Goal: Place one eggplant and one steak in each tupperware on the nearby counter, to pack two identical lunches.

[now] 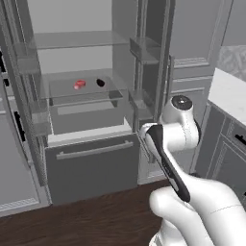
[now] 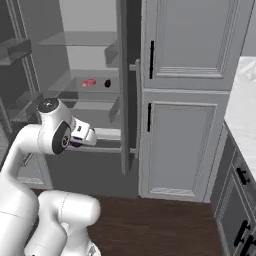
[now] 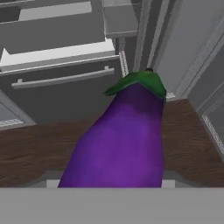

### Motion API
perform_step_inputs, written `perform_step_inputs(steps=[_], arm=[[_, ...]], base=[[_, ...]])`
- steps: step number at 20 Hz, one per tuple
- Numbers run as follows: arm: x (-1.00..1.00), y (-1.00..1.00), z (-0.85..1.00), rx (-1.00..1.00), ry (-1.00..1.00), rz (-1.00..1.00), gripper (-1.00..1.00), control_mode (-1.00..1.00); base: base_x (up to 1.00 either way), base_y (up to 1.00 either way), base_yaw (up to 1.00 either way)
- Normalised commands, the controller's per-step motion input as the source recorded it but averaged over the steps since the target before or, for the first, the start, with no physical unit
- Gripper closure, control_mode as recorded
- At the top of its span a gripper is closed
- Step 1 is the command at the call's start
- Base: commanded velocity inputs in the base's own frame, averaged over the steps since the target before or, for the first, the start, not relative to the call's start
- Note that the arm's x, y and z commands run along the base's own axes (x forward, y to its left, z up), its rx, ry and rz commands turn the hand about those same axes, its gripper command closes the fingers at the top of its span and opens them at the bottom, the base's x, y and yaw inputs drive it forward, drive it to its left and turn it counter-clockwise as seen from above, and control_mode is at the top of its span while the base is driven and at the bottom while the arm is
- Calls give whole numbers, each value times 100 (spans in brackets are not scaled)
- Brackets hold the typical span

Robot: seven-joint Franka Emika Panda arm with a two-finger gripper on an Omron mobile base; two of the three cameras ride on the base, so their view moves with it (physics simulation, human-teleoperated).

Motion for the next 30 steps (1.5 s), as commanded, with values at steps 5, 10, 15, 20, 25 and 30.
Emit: perform_step_inputs(steps=[5,10,15,20,25,30], arm=[[0,0,0,0,0,0,100,100],[0,0,0,0,0,0,100,100],[0,0,0,0,0,0,100,100],[0,0,0,0,0,0,100,100],[0,0,0,0,0,0,100,100],[0,0,0,0,0,0,100,100]], base=[[-76,-65,-57],[-2,-98,-74],[7,-99,-83],[9,-71,-87],[1,-12,-98],[35,-9,-34]])
